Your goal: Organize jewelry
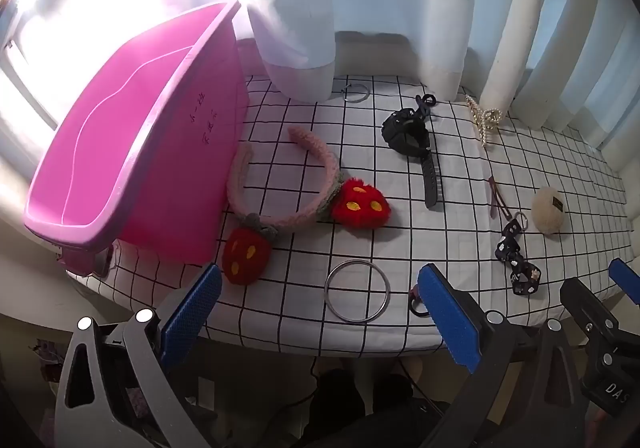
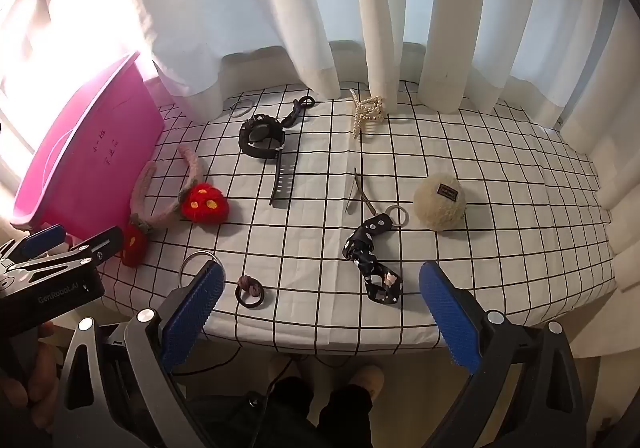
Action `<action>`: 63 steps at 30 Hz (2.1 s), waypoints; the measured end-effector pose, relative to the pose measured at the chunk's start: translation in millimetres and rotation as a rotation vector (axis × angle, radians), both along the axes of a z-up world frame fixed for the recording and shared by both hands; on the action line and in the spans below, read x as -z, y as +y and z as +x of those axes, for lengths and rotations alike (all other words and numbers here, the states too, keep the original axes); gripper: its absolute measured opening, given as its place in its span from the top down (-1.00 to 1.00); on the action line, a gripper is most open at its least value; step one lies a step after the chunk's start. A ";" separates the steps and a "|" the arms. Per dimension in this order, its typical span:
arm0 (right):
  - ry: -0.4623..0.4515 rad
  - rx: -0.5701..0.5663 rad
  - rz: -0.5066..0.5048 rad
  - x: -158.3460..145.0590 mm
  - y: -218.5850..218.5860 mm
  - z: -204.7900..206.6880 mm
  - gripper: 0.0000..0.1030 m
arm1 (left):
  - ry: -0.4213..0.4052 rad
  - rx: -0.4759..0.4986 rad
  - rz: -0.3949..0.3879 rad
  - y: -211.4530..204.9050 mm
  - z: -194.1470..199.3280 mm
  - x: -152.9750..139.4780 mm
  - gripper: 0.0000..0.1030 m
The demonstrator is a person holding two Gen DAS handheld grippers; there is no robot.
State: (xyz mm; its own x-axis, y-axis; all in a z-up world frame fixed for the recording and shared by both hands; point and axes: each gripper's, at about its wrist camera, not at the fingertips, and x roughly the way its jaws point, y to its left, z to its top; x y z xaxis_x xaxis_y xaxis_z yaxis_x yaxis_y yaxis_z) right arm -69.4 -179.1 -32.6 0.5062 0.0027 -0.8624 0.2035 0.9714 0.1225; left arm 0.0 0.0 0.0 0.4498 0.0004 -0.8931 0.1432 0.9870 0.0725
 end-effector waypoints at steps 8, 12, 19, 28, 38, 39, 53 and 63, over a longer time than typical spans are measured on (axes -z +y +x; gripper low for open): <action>-0.002 -0.003 0.003 0.2 0.5 -0.2 -0.82 | -0.004 0.002 0.002 -1.4 -0.5 0.5 -0.88; -0.002 -0.003 0.001 0.2 0.6 -1.3 -0.82 | -0.004 -0.001 -0.002 2.4 -0.2 -0.7 -0.88; -0.002 -0.003 -0.002 1.3 0.4 -0.2 -0.82 | -0.003 -0.003 -0.001 1.6 0.4 -1.6 -0.88; -0.001 -0.003 0.000 1.0 0.2 0.1 -0.82 | -0.003 0.001 0.000 2.3 1.2 -2.4 -0.88; 0.000 -0.003 0.001 1.4 -0.4 0.2 -0.82 | -0.004 0.000 0.000 2.2 1.9 -3.2 -0.88; 0.000 -0.003 0.001 1.4 -0.4 0.1 -0.82 | -0.004 0.000 0.000 2.1 2.0 -3.3 -0.88; 0.000 -0.003 0.003 0.6 -0.9 -0.8 -0.82 | -0.007 0.000 0.002 1.9 1.3 -3.2 -0.88; -0.004 -0.004 0.002 -0.3 -0.3 -1.3 -0.82 | -0.009 0.000 0.003 2.1 1.5 -3.4 -0.88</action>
State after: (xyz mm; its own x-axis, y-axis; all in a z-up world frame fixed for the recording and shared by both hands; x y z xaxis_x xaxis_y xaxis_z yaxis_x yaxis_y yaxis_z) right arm -70.7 -179.5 -32.3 0.5099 0.0065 -0.8602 0.1995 0.9718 0.1256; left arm 1.5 2.0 3.4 0.4579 0.0030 -0.8890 0.1424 0.9868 0.0767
